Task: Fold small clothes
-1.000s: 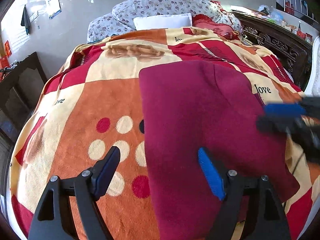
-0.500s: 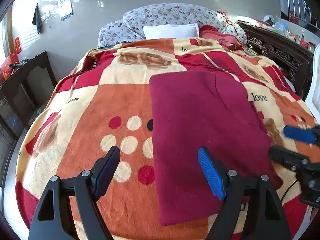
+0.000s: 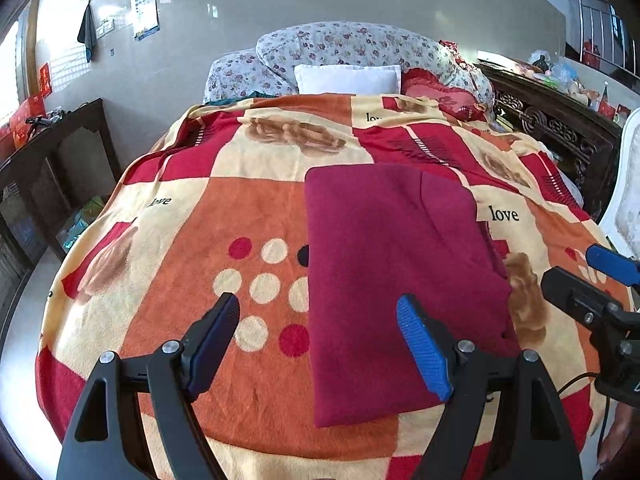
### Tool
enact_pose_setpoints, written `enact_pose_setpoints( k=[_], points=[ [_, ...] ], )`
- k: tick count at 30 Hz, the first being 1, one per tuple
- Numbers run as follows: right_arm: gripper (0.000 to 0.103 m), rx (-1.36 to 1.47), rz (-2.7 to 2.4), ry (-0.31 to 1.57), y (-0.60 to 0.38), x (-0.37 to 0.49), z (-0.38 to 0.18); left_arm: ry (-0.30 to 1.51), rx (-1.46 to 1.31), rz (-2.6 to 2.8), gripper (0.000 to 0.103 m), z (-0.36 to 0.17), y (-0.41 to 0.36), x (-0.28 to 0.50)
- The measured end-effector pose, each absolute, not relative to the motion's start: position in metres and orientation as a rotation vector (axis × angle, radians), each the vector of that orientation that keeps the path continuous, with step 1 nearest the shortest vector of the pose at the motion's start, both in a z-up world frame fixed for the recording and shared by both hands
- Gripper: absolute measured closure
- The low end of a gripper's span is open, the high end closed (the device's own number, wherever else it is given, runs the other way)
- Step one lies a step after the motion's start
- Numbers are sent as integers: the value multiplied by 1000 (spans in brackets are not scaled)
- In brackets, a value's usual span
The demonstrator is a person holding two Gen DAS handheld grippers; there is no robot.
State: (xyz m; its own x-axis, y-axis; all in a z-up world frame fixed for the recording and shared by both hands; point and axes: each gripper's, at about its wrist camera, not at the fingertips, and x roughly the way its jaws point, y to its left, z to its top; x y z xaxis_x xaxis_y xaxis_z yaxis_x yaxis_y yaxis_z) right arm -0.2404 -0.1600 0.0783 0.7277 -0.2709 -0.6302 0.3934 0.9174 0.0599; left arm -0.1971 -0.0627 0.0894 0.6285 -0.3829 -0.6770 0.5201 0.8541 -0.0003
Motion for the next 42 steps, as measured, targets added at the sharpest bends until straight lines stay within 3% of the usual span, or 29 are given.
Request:
enact_pose_setpoints(
  k=[42],
  points=[
    [7, 220, -372, 713, -157, -227, 60, 717, 190, -477, 23, 85, -54, -193]
  ],
)
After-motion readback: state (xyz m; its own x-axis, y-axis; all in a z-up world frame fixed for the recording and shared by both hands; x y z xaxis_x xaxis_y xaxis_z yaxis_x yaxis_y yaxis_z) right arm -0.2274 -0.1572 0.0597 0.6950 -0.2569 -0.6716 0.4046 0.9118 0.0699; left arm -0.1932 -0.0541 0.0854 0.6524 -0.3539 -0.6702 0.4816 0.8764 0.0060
